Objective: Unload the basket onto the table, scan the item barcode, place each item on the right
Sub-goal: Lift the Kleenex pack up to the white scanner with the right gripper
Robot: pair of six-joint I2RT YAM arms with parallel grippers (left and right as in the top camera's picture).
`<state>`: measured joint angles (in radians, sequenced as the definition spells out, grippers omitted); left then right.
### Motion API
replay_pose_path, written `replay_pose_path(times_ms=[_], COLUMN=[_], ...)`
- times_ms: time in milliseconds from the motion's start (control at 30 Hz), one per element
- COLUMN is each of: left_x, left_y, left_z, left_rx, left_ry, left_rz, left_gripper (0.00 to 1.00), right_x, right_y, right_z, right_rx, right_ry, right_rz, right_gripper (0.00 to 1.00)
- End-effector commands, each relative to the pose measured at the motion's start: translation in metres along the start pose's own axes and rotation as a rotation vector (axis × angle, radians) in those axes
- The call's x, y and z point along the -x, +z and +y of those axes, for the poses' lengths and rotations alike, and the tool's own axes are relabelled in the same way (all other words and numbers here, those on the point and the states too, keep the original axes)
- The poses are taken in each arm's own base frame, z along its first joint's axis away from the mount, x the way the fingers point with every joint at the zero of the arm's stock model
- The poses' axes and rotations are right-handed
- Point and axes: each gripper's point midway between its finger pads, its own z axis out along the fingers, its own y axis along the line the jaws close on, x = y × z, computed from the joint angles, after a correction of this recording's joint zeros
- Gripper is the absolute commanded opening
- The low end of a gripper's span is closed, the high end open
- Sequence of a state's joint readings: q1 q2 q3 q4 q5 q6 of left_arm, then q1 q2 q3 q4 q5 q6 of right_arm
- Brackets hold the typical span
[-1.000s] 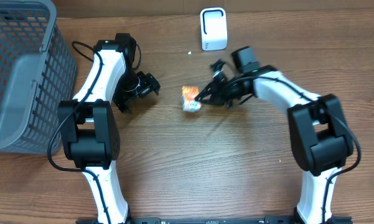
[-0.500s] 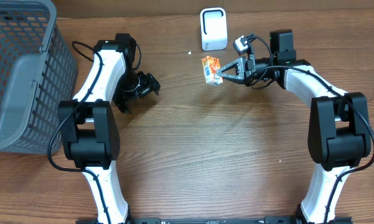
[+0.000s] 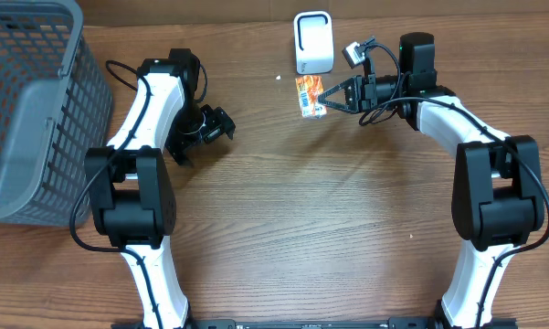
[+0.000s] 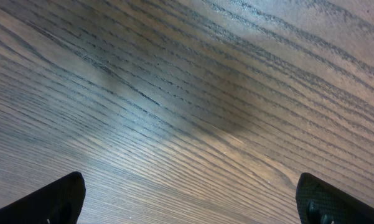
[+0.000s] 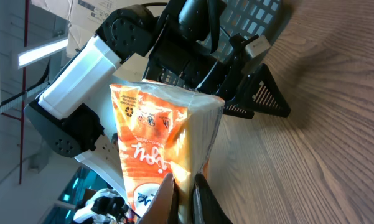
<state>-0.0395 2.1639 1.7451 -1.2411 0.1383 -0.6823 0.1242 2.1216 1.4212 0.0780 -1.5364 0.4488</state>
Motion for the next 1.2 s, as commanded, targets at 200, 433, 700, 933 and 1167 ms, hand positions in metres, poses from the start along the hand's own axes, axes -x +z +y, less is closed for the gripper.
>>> replay_pose_path(times_ms=[200, 433, 700, 933, 1167], left_x=[-0.006, -0.006, -0.006, -0.006, -0.006], left_y=[0.006, 0.006, 0.006, 0.006, 0.006], left_z=[-0.001, -0.001, -0.001, -0.001, -0.001], left_rx=[0.008, 0.008, 0.008, 0.008, 0.008], left_ry=[-0.013, -0.013, -0.013, -0.013, -0.013], left_rz=[0.021, 0.021, 0.021, 0.021, 0.021], left_gripper=[1.0, 1.0, 1.0, 1.0, 1.0], right_x=[0.007, 0.02, 0.047, 0.059, 0.05], right_y=[-0.001, -0.002, -0.007, -0.026, -0.082], right_z=[0.022, 0.007, -0.01, -0.054, -0.103], right_rx=[0.028, -0.067, -0.201, -0.446, -0.977], right_ry=[-0.057, 0.076, 0.051, 0.12, 0.205], right_rz=[0.015, -0.053, -0.173, -0.311, -0.328], right_gripper=[0.04, 0.04, 0.04, 0.04, 0.04])
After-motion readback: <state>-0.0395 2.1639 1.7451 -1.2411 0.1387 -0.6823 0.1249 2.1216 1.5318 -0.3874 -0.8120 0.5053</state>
